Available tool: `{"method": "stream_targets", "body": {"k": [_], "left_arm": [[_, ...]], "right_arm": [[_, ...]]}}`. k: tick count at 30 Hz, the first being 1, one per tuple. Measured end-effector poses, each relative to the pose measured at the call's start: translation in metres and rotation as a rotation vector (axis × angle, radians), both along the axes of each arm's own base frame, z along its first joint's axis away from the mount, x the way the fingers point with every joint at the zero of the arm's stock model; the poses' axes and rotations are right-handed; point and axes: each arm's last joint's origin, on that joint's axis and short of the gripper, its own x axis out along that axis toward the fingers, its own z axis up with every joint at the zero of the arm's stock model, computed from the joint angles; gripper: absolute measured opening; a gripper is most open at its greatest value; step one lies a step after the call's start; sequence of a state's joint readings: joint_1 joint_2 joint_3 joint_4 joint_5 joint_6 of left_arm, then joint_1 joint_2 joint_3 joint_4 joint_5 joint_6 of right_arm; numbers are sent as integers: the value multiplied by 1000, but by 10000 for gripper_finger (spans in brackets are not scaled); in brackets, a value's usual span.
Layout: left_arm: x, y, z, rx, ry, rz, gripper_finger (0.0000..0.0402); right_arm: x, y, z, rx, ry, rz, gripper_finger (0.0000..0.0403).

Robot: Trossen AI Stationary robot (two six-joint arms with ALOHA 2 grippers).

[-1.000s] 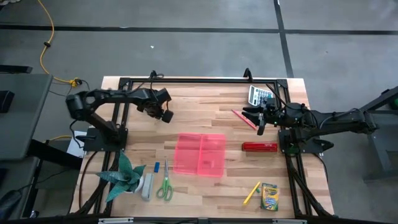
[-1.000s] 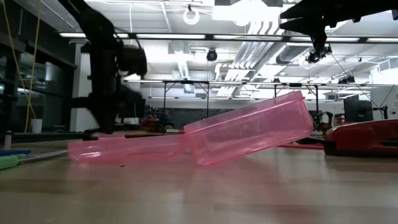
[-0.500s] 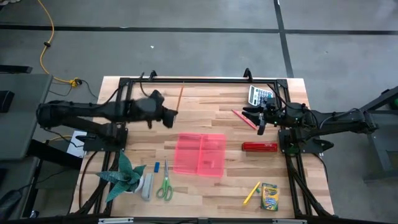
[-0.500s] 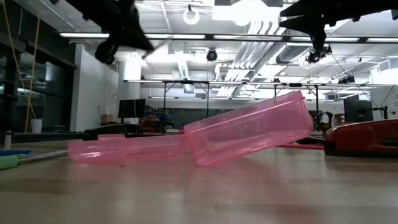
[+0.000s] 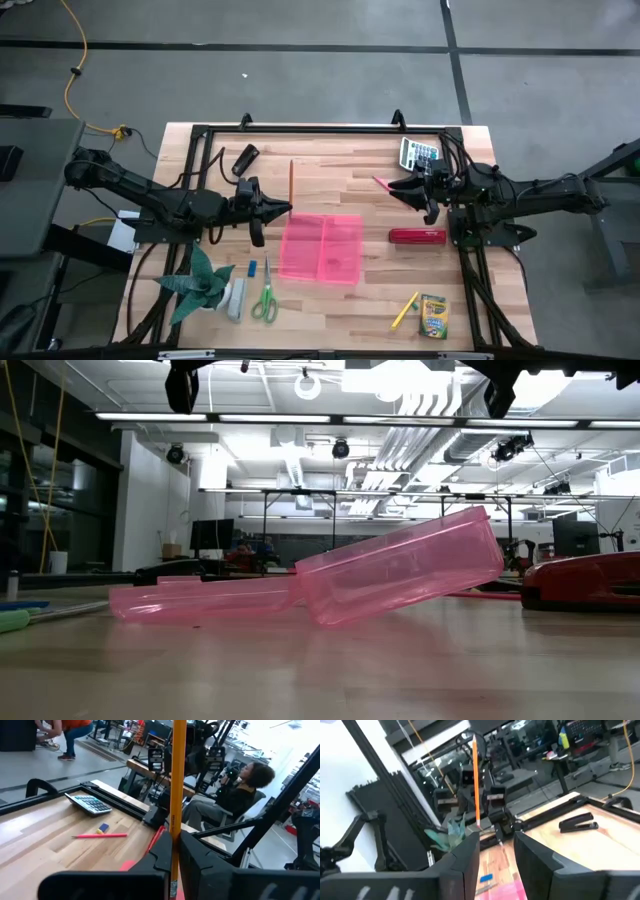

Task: Pack school essentials
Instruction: Put the yellow pencil into the pink supply box

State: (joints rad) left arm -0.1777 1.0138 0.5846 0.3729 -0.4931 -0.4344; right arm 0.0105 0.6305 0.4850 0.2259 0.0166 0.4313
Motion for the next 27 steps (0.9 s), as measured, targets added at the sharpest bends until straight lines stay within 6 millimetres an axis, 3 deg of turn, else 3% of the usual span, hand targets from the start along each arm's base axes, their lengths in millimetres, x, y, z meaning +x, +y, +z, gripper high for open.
{"method": "stream_targets", "body": {"k": [6,12,17,21,27], "left_arm": [[1,2,0,-41,-12,-17,0],[15,-8,-16,-250,11,-34,0],[53,-31,-23,-441,66,-67,0],[89,-44,-37,-638,222,-48,0],[126,-57,-81,-843,383,70,0]], "right_arm": [[0,1,0,-18,0,-23,114],[0,1,0,-17,1,-27,114],[0,1,0,-17,6,-29,114],[0,1,-1,-17,9,-29,114],[0,1,-1,-17,11,-29,114]]}}
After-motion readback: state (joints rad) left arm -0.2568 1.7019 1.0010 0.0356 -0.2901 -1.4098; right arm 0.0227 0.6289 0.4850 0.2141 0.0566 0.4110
